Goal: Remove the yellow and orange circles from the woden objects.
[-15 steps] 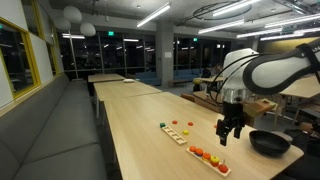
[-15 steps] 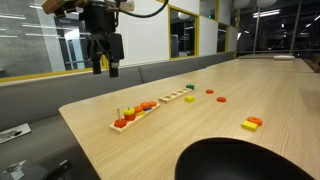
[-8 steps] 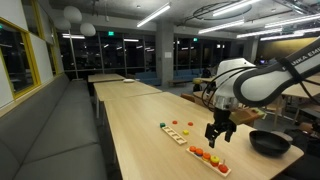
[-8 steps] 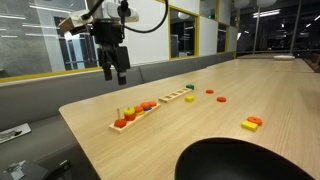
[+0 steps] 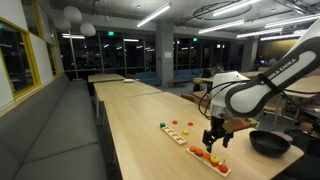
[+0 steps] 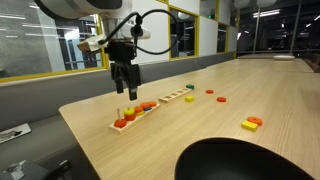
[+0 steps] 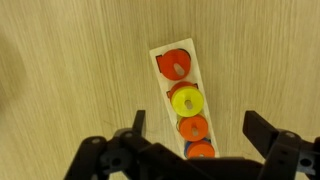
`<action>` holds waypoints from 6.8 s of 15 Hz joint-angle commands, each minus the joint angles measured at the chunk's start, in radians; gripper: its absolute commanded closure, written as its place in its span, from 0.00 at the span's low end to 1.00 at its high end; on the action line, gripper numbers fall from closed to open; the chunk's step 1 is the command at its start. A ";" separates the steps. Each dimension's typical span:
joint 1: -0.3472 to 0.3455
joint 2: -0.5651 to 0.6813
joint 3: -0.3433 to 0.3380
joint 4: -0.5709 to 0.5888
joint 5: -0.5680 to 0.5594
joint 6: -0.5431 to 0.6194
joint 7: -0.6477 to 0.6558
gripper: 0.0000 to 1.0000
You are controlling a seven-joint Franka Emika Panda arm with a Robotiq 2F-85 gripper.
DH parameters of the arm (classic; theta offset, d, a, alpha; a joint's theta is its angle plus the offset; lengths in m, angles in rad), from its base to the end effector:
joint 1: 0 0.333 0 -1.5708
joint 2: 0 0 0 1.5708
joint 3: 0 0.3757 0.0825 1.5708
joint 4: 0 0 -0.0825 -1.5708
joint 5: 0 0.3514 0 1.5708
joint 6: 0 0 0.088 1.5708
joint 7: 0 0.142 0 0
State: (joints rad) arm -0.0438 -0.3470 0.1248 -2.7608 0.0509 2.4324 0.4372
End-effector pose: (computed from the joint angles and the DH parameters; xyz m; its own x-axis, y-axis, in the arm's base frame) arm 0.3348 0.0274 0.3656 0.9203 -0.3908 0.0191 -0.3909 -0.9204 0.0005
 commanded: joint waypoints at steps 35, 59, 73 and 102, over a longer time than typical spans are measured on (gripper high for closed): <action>-0.008 0.257 -0.044 0.089 -0.062 0.103 0.025 0.00; 0.004 0.234 -0.063 0.098 -0.042 0.030 0.000 0.50; -0.002 0.149 -0.070 0.132 -0.022 -0.059 -0.008 0.74; -0.095 0.462 -0.263 0.313 -0.055 0.025 0.064 0.19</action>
State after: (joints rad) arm -0.1516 0.0918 -0.1219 -2.4939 -0.0268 2.4676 0.4917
